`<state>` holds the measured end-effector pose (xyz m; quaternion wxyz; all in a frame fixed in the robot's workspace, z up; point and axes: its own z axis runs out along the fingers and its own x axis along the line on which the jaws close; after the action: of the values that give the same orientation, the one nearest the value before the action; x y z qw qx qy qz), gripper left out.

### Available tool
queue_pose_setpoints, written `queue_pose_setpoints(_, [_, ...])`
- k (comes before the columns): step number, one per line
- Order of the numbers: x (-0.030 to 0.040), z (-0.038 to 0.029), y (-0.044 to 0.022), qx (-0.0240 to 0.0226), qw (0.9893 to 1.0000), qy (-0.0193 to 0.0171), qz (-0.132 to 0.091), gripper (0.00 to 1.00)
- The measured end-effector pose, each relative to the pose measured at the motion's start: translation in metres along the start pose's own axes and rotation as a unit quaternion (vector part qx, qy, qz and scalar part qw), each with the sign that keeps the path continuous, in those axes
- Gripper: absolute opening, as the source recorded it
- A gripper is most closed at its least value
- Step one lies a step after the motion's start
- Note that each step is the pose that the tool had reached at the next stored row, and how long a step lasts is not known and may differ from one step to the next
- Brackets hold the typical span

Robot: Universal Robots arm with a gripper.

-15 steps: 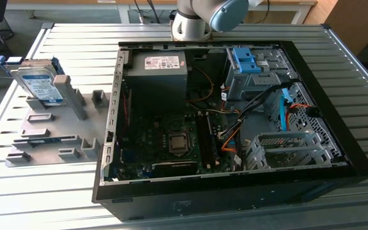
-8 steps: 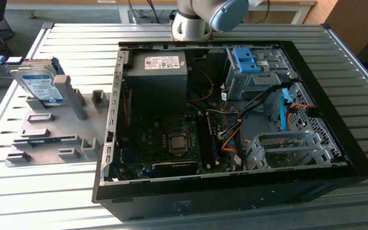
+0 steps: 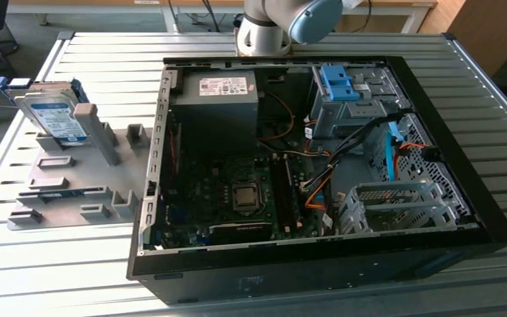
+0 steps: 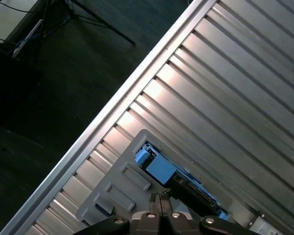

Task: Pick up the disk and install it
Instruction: 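Pick up the disk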

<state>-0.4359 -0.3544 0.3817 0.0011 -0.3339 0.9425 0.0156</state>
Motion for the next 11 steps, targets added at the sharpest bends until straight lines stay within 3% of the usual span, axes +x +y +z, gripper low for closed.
queue_pose_setpoints(1, [0.0, 0.0001, 0.0, 0.0019, 1.0, 0.0017, -0.004, 0.11])
queue_pose_setpoints(6, [0.0, 0.0011, 0.0, 0.0018, 0.9992, 0.0028, -0.039, 0.11])
queue_pose_setpoints(11, [0.0001, 0.0024, 0.0, 0.0016, 0.9964, 0.0037, -0.084, 0.11])
